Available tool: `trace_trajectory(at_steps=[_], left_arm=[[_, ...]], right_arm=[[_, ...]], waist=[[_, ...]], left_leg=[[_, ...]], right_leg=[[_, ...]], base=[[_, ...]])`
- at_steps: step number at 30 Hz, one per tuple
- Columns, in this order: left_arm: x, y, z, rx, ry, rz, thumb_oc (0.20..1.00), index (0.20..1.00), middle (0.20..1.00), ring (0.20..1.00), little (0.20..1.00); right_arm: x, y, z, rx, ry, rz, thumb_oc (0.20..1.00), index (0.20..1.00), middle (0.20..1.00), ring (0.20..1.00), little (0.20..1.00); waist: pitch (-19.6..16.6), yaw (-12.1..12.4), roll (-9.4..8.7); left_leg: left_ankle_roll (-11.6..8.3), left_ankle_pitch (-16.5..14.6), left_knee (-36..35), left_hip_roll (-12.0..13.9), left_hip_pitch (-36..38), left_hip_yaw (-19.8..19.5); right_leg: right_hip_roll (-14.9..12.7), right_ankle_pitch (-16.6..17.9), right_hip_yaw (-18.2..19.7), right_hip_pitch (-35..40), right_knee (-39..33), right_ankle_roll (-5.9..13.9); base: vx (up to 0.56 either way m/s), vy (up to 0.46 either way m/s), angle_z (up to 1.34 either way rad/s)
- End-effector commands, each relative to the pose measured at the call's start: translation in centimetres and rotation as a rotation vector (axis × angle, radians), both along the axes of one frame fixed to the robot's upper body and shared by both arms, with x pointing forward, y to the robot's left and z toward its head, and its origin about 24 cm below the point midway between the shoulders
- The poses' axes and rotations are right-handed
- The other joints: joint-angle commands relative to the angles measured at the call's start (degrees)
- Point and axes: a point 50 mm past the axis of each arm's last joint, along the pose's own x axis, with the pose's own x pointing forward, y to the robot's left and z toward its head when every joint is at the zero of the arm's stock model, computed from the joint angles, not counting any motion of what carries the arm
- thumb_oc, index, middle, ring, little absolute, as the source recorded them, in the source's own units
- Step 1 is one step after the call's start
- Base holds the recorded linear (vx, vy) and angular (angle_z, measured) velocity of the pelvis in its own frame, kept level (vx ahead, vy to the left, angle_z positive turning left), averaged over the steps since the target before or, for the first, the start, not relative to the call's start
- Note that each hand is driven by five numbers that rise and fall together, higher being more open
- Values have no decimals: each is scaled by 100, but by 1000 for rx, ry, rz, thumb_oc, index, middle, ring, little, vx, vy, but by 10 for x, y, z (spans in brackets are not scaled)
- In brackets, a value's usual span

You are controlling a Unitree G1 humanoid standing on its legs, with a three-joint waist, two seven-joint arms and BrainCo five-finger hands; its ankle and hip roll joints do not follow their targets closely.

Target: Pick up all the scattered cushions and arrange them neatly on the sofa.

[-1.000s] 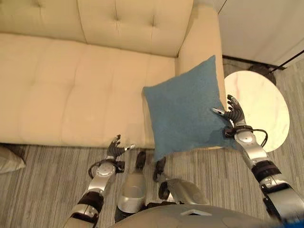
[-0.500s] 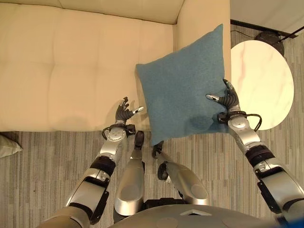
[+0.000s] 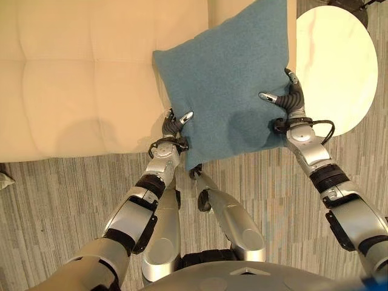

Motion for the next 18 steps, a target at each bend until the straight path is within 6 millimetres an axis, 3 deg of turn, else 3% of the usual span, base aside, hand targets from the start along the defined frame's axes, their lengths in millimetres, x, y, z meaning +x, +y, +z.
trace_trajectory(at_steps=[1,2,3,7,11,13,15,18], left_arm=[[0,-47,6,-65,-19,-126,1000,1000,1000,1000,1000],[4,-59,22,-115,-70,-160,464,464,464,464,464],[6,-66,31,-153,-106,-180,200,200,200,200,200],[7,-69,42,-236,-151,-177,200,200,200,200,200],[4,-53,55,-249,-247,-146,200,200,200,200,200],[-10,-42,51,-269,-285,-137,200,200,200,200,200],[-31,-28,33,-268,-271,-121,200,200,200,200,200],[-58,-7,20,-298,-286,-86,200,200,200,200,200]], right_arm=[[-3,56,9,78,-54,163,1000,1000,1000,1000,1000],[-3,65,15,96,-74,192,228,228,228,228,228],[-4,67,16,106,-82,202,200,200,200,200,200],[-7,66,12,118,-80,211,200,200,200,200,200],[-19,54,-7,164,-52,201,200,200,200,200,200],[-35,45,-27,177,-18,193,200,200,200,200,200],[-55,40,-49,207,24,191,200,200,200,200,200],[-75,29,-62,219,47,199,200,200,200,200,200]], waist=[[-266,103,-305],[-261,67,-297],[-272,50,-262],[-305,52,-162],[-503,98,38],[-666,154,207],[-854,180,361],[-1122,236,549]], left_leg=[[-315,-440,99,330,69,-9],[-315,-464,131,338,50,1],[-315,-486,152,341,57,-5],[-321,-522,114,326,179,-12],[-320,-584,0,320,538,6],[-301,-624,-61,319,798,-19],[-272,-691,-73,312,1125,-75],[-258,-810,277,274,1278,-216]], right_leg=[[-632,-50,-85,-243,291,531],[-620,-39,-50,-254,280,536],[-615,-54,-46,-243,280,533],[-605,-102,-30,-135,274,520],[-587,-186,2,238,171,514],[-585,-305,4,530,138,494],[-529,-495,43,851,188,419],[-527,-658,-38,1293,165,329]], base=[[17,-43,-21],[13,-24,-12],[26,-42,-3],[0,0,0],[60,-34,0],[97,-73,7],[70,-84,24],[30,-60,35]])
